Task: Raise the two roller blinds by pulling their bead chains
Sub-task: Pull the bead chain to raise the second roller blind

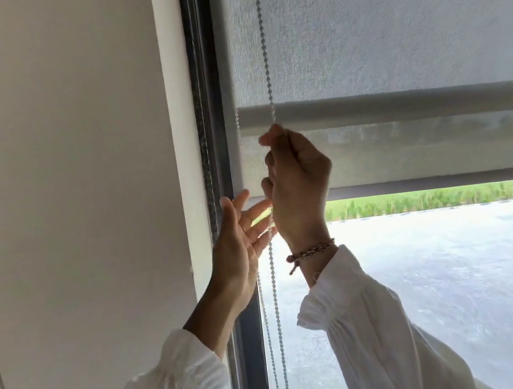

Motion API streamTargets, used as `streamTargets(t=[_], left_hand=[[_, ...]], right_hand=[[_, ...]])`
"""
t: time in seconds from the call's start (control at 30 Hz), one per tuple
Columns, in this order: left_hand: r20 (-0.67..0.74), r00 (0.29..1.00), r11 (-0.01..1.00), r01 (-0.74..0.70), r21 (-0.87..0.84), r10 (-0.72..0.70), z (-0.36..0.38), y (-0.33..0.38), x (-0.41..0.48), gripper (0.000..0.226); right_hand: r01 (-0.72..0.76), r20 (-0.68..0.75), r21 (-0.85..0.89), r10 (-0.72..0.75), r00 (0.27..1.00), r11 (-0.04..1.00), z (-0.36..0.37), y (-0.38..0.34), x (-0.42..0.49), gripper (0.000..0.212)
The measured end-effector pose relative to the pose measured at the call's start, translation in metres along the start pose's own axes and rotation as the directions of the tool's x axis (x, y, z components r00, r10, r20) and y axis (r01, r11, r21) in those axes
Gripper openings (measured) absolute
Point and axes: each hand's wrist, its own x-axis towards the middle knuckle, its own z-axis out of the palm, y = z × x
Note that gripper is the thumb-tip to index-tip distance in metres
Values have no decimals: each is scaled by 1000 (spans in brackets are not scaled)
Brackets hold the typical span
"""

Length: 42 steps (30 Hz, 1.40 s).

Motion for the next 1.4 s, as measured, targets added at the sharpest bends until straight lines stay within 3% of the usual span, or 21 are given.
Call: streamTargets(t=[0.23,0.3,0.4,0.5,0.6,0.7,0.8,0.93,1.0,1.13,1.27,1.4], left_hand=[[116,972,973,-191,-131,206,21,98,39,51],[126,972,976,-185,-116,199,31,119,43,45],[20,992,992,-123,-13,123,45,125,47,40],[-154,965,976,-215,-14,211,53,109,48,37],[-183,935,936,-328,-124,304,57,103,47,39],[-175,918,915,-380,-133,356,59,104,44,41],[-157,874,884,-468,-20,459,58,97,41,43],[-149,809,818,-536,211,569,48,69,31,42],[-129,816,817,-526,238,563,42,48,22,41],[-156,893,900,-394,187,423,32,10,-1,36],[-159,934,944,-302,133,321,31,-10,-23,47],[-181,940,957,-274,101,288,28,-10,-21,44]], right_hand=[[-144,45,-128,151,987,981,-16,29,-78,20],[-189,52,-153,199,979,970,-25,40,-103,30],[-243,44,-189,255,966,951,-38,49,-125,38],[-261,44,-219,277,960,940,-41,55,-123,29],[-317,103,-136,332,938,938,-41,57,-107,32],[-405,169,-11,401,900,914,-41,51,-85,51],[-466,212,60,445,870,883,-36,42,-51,63],[-392,280,98,352,893,915,-21,16,-13,57],[-376,273,141,329,904,916,-14,7,-1,51],[-392,271,230,328,905,891,-7,-2,15,37],[-491,402,323,353,845,809,1,-16,27,32],[-576,501,366,367,784,731,15,-29,46,30]])
